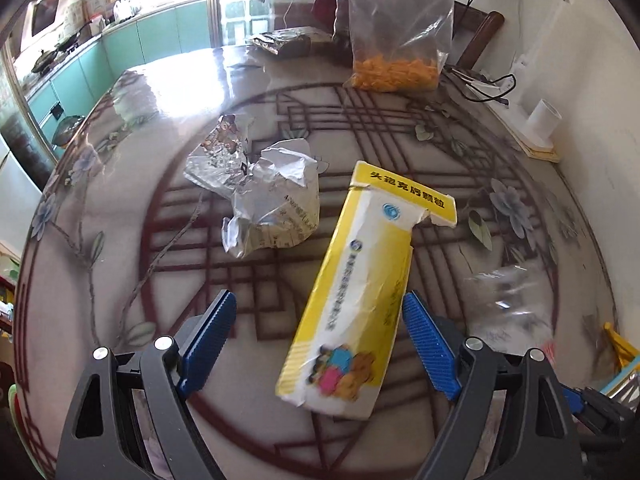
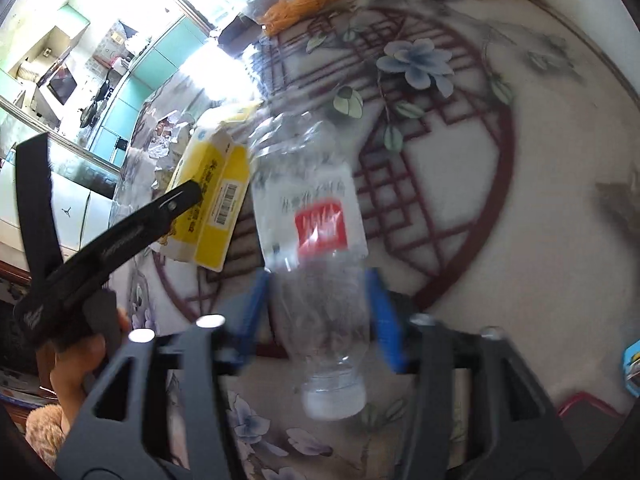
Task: Collect trash
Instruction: 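Grasp the yellow medicine box with left gripper while right grasps the water bottle, then carry the yellow box and water bottle over the red bucket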
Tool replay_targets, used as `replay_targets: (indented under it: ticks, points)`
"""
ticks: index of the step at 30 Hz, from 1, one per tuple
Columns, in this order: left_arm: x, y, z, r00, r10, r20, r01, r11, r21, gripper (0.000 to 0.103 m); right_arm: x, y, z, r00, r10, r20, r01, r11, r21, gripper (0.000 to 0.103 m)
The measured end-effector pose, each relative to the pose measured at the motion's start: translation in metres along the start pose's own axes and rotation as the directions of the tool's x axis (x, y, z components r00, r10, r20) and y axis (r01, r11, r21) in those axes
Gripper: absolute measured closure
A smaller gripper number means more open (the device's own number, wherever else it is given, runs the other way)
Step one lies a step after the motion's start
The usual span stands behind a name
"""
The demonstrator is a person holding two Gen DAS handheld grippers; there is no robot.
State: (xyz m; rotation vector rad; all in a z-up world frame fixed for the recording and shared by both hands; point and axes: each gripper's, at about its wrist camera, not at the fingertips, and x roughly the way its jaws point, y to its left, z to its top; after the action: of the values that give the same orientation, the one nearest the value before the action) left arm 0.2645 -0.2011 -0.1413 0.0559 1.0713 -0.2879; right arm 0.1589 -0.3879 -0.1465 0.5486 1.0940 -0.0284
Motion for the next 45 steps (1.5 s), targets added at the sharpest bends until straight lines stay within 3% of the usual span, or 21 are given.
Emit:
replay_targets:
  ticks: [2, 3, 4, 7, 12, 17, 21, 28, 35, 40, 45]
  points:
    - [0.01, -0.002, 0.002, 1.0, -0.001, -0.031, 0.001, 1.0, 0.0, 0.036, -0.005, -0.004, 0.005, 1.0, -0.013, 0.025, 0.013, 1.0, -0.006, 0.03]
    - [0.015, -0.003, 0.002, 0.999, -0.001, -0.05, 0.001, 1.0, 0.003, 0.052, -0.007, -0.005, 0.007, 0.999, -0.01, 0.032, 0.011, 1.0, -0.013, 0.028]
    - [0.019, -0.003, 0.0, 0.997, -0.008, -0.071, 0.008, 1.0, 0.003, 0.058, -0.006, -0.003, 0.008, 0.999, -0.006, 0.036, 0.007, 1.0, -0.019, 0.025]
    - [0.009, 0.0, -0.009, 0.999, -0.026, -0.045, 0.027, 0.999, 0.023, 0.063, 0.003, 0.0, 0.012, 0.999, -0.034, 0.025, 0.036, 0.998, -0.048, 0.023]
    - [-0.034, 0.021, -0.045, 0.999, -0.011, 0.034, 0.009, 0.998, 0.068, 0.063, 0.026, 0.002, 0.02, 0.996, -0.092, 0.004, 0.092, 0.993, -0.069, 0.023]
    - [-0.074, 0.054, -0.09, 0.999, -0.011, 0.035, 0.009, 0.998, 0.056, 0.063, 0.036, 0.019, 0.009, 0.984, -0.176, 0.014, 0.176, 0.967, -0.185, 0.024]
    - [-0.101, 0.077, -0.124, 0.999, 0.003, 0.036, -0.003, 1.0, 0.007, 0.063, 0.036, 0.031, -0.004, 0.967, -0.251, 0.041, 0.253, 0.928, -0.272, 0.05]
    - [-0.132, 0.105, -0.18, 0.999, 0.03, 0.039, -0.026, 0.997, -0.076, 0.062, 0.025, 0.05, -0.03, 0.982, -0.182, 0.04, 0.185, 0.924, -0.334, 0.056]
    - [-0.14, 0.125, -0.209, 0.999, 0.026, 0.027, -0.022, 0.987, -0.157, 0.062, 0.012, 0.081, -0.096, 0.995, -0.091, 0.026, 0.094, 0.914, -0.394, 0.057]
    - [-0.149, 0.135, -0.217, 0.998, 0.031, 0.046, -0.023, 0.983, -0.18, 0.062, -0.005, 0.105, -0.13, 0.988, -0.101, 0.112, 0.142, 0.875, -0.463, 0.057]
    - [-0.164, 0.145, -0.219, 0.995, 0.052, 0.082, -0.036, 0.982, -0.188, 0.062, -0.03, 0.117, -0.145, 0.985, -0.075, 0.156, 0.142, 0.867, -0.478, 0.057]
